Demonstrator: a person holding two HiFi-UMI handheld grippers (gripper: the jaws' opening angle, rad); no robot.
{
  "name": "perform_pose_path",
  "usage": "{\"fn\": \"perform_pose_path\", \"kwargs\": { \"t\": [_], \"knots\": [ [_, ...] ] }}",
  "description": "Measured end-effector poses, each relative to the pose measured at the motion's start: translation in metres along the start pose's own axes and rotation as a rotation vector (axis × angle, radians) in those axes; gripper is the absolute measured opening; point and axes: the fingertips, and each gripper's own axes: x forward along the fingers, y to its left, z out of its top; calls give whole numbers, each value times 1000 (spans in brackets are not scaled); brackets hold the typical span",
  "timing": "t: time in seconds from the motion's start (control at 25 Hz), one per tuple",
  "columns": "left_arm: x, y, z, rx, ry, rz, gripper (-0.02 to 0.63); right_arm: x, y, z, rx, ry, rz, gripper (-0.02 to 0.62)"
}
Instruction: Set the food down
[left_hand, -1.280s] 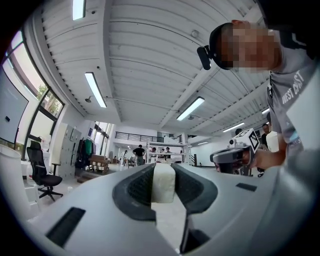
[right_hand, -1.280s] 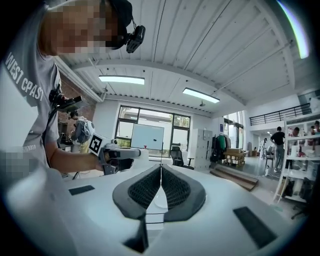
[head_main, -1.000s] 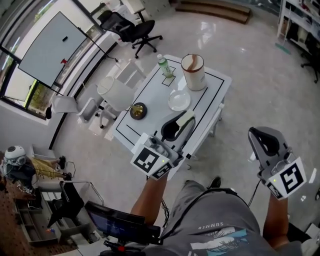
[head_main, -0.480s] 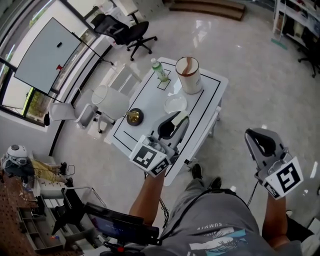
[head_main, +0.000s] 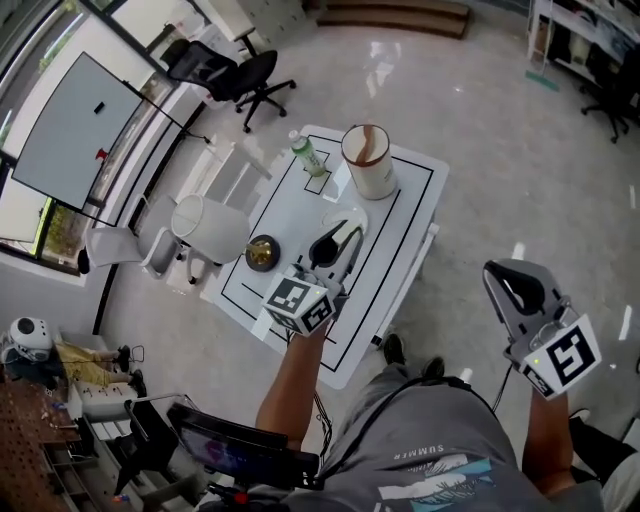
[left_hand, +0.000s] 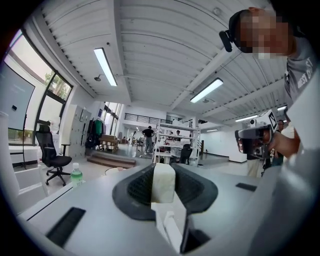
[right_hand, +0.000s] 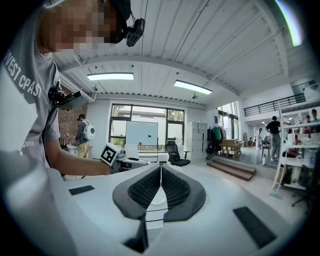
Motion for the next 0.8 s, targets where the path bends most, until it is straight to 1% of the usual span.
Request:
{"fn": "perform_pose_path", "kwargs": {
  "t": [0.32, 0.52, 0.8],
  "knots": [
    [31, 49, -53, -27, 131, 0, 100, 14, -11, -7, 22, 26, -41, 6],
    [41, 77, -92, -44, 226, 4, 100, 19, -20, -9, 41, 32, -87, 6],
    [49, 116, -141, -69, 339, 27, 100, 32, -23, -13, 44, 58, -103, 6]
  ]
}}
